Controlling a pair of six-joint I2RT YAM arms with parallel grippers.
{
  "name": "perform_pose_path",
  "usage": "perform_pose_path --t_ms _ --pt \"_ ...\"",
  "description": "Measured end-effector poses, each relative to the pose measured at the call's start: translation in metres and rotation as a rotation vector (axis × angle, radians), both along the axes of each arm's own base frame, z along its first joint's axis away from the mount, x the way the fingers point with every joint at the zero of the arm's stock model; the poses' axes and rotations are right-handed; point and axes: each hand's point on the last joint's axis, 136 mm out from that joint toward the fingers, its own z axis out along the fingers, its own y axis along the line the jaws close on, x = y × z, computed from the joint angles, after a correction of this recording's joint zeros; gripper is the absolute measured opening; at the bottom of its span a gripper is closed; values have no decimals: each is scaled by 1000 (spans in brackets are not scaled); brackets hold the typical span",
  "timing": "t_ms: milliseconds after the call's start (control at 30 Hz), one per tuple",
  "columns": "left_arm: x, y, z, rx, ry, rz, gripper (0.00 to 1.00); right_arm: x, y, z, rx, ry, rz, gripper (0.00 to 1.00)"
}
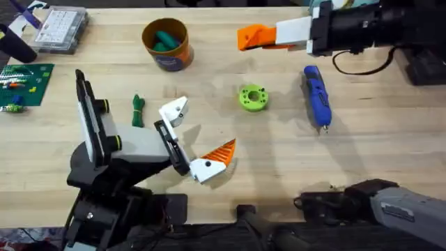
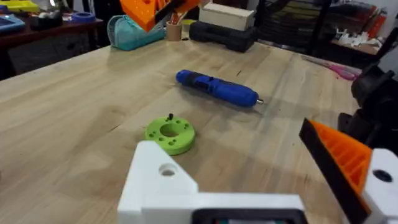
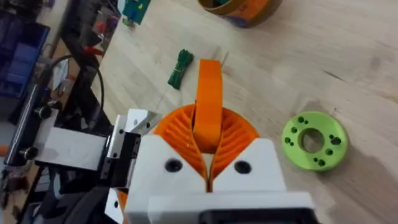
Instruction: Pick up the gripper from the table and insert it into the empty holder that is missing its gripper. Then pick up a screw, insert it into the mounting hole, and use the screwdriver to tighten it. Finally, clean up the table by picking up the vegetable and placing it into the bucket.
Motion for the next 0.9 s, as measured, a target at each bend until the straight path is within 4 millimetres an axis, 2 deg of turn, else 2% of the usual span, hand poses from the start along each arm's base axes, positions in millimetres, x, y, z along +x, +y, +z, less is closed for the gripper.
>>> perform_pose_path --t_ms 200,267,400,533,767,900 --pt "0 0 0 0 0 0 991 -2 2 5 35 10 16 10" --pt "0 0 0 0 0 0 991 -3 4 14 87 -8 48 10" --pt "0 0 0 0 0 0 991 8 -1 30 213 -96 77 10" --pt "0 0 0 0 0 0 991 12 -9 33 334 -162 96 10" --pt "0 0 0 0 0 0 991 -2 -7 20 477 -59 156 10" --pt "0 0 0 0 0 0 991 -7 -4 -2 517 105 200 10"
